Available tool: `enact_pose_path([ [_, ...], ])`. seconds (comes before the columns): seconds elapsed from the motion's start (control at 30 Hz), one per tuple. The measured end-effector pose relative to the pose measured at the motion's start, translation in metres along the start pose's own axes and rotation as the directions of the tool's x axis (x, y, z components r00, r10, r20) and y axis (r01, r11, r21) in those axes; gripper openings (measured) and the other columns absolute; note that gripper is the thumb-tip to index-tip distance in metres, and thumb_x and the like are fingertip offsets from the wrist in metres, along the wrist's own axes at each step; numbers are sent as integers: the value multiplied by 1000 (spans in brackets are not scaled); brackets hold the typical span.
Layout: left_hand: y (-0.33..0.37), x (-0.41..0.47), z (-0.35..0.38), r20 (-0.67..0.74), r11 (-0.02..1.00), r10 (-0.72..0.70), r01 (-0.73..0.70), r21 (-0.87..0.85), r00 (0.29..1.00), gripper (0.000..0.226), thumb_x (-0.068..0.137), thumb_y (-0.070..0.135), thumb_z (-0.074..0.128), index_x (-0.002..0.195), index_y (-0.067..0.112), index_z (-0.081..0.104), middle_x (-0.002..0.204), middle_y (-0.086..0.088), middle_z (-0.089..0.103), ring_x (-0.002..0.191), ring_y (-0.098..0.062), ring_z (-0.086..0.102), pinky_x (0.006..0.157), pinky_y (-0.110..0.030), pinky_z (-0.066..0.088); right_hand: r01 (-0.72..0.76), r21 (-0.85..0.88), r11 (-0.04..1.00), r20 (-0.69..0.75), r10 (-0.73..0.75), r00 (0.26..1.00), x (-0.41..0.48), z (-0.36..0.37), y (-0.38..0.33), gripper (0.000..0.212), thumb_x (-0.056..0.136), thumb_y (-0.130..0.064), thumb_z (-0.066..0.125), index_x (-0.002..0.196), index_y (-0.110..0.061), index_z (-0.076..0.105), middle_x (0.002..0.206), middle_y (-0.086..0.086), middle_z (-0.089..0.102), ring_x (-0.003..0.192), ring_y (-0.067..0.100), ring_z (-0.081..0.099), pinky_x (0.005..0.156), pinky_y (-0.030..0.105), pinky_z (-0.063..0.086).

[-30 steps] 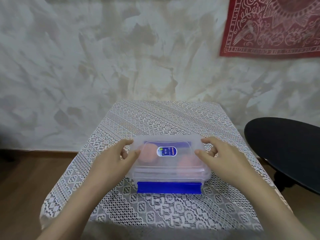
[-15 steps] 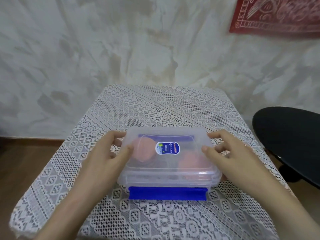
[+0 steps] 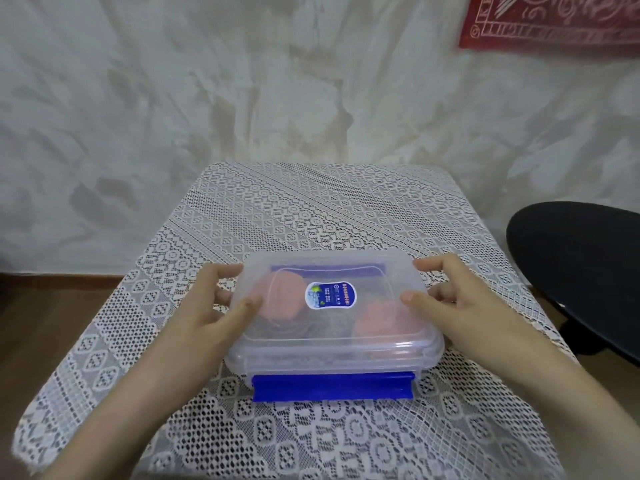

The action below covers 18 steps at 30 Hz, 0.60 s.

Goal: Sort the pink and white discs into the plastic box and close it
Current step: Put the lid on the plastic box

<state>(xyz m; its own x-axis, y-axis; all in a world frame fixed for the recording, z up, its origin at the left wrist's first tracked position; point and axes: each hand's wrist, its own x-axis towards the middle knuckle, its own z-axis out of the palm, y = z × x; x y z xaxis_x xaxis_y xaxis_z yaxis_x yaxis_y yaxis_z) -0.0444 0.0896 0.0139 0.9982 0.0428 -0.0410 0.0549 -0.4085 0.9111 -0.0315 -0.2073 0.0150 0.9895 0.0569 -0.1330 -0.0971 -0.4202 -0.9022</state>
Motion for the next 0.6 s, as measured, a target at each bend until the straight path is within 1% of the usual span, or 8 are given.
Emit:
enact_pose_path([
  [0.03, 1, 1, 0, -10, 999, -7, 6, -35, 1000, 27, 95, 34, 60, 121, 38, 52, 101, -7, 66, 70, -15, 74, 54, -28, 59, -3, 26, 1000, -3, 3, 1000, 0, 1, 1, 33, 95, -34, 66, 122, -42, 48, 92, 5, 73, 75, 18, 75, 66, 34, 54],
  [0.1, 1, 7, -1, -19, 998, -15, 13, -63, 1000, 29, 95, 30, 61, 123, 36, 54, 101, -10, 67, 70, -16, 74, 52, -24, 56, 0, 79, 997, -9, 1, 1000, -1, 4, -1, 35, 95, -30, 67, 124, -41, 49, 94, 9, 74, 78, 24, 76, 66, 36, 57],
  [0.23, 7, 30, -2, -74, 998, 16, -20, -54, 997, 32, 96, 32, 61, 127, 39, 56, 103, -4, 70, 73, -12, 74, 62, -31, 58, 29, 179, 983, -92, -13, 996, 7, 11, -6, 37, 96, -25, 67, 127, -35, 51, 94, 12, 74, 66, 18, 74, 53, 27, 55],
  [0.3, 11, 39, 0, -90, 998, 30, -35, -59, 995, 32, 97, 33, 60, 128, 39, 57, 103, 0, 71, 71, -5, 72, 62, -26, 53, 23, 201, 979, -96, -4, 995, 14, 13, -10, 37, 97, -26, 66, 130, -33, 50, 97, 12, 74, 64, 16, 74, 51, 27, 56],
  [0.4, 10, 38, 5, -63, 997, 26, -31, -65, 998, 30, 98, 35, 58, 127, 44, 55, 104, 9, 70, 74, -4, 72, 65, -25, 52, 4, 196, 981, -105, 16, 994, 21, 15, -12, 38, 98, -40, 62, 134, -32, 50, 105, 11, 72, 66, 15, 73, 55, 28, 59],
  [0.47, 9, 35, 7, -44, 998, 24, -27, -65, 999, 25, 99, 36, 56, 116, 54, 57, 100, 17, 70, 79, -3, 70, 68, -25, 50, 6, 179, 984, -124, 16, 992, 24, 19, -8, 41, 98, -49, 59, 136, -38, 50, 109, 4, 71, 78, 19, 76, 64, 37, 63],
  [0.53, 8, 33, 8, -31, 997, 31, -33, -66, 999, 26, 100, 35, 54, 95, 59, 59, 90, 23, 73, 76, 1, 70, 67, -23, 48, 25, 183, 983, -119, -3, 993, 25, 23, -4, 30, 100, -48, 55, 130, -48, 50, 104, -2, 73, 83, 21, 76, 74, 46, 64],
  [0.6, 6, 33, 8, -32, 997, 31, -33, -69, 999, 22, 100, 35, 54, 98, 56, 61, 94, 23, 73, 74, 5, 69, 67, -24, 48, 44, 183, 982, -123, -22, 992, 27, 25, -2, 21, 102, -43, 53, 121, -52, 49, 99, -4, 74, 81, 20, 76, 74, 47, 64],
])
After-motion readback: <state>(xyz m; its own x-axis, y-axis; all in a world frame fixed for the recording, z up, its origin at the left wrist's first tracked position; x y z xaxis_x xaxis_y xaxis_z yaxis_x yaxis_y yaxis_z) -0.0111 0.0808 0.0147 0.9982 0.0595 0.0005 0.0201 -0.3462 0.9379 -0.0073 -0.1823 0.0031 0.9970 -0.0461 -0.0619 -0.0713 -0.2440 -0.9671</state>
